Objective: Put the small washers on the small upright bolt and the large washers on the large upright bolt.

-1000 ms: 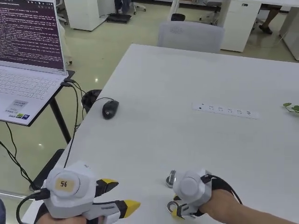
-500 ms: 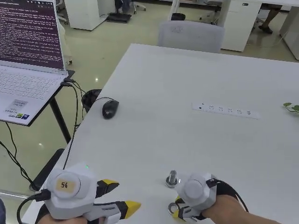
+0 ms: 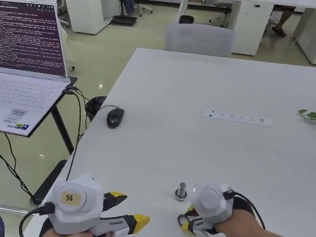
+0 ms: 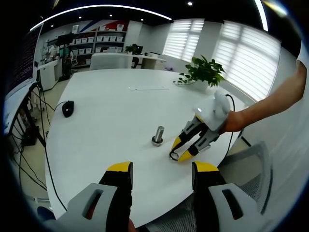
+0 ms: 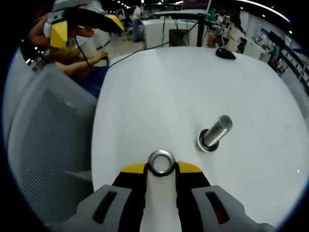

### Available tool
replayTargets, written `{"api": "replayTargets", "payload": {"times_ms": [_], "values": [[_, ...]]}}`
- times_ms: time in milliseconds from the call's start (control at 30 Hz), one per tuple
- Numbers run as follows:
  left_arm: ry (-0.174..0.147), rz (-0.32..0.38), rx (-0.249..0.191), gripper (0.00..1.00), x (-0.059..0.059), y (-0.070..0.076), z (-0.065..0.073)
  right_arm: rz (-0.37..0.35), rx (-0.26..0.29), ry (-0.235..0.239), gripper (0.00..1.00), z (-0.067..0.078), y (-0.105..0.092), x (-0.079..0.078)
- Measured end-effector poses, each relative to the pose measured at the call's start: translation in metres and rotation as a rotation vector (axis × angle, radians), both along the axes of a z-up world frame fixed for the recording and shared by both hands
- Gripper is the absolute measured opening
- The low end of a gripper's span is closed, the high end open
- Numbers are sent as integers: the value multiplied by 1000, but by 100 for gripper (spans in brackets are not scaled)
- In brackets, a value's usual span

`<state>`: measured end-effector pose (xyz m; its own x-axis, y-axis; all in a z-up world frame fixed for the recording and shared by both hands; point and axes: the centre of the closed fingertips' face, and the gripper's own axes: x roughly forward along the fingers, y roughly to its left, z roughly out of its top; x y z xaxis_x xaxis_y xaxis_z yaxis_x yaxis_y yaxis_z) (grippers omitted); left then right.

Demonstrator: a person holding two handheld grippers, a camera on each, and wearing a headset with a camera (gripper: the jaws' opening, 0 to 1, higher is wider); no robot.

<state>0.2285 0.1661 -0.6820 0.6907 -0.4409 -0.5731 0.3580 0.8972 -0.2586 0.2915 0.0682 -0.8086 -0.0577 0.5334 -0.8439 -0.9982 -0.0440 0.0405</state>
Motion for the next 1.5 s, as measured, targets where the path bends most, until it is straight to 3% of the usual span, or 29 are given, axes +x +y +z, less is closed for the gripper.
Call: {"api": "replayTargets", "payload": {"times_ms": [367, 633, 733, 900, 1500], "values": [[2, 6, -4, 48, -1, 1, -1, -15, 61, -105, 23, 48, 6, 27], [-4, 1, -5, 48, 2, 0, 1, 0, 63, -167, 23, 71, 20, 49], [-5, 6, -6, 48, 1, 2, 1, 13, 38, -182, 23, 71, 24, 57], [-5, 17, -5, 48, -3, 6, 0, 17, 0, -164, 23, 63, 29, 66], [-6, 33, -5, 48, -4, 12, 0, 28, -62, -133, 23, 48, 32, 68]]}}
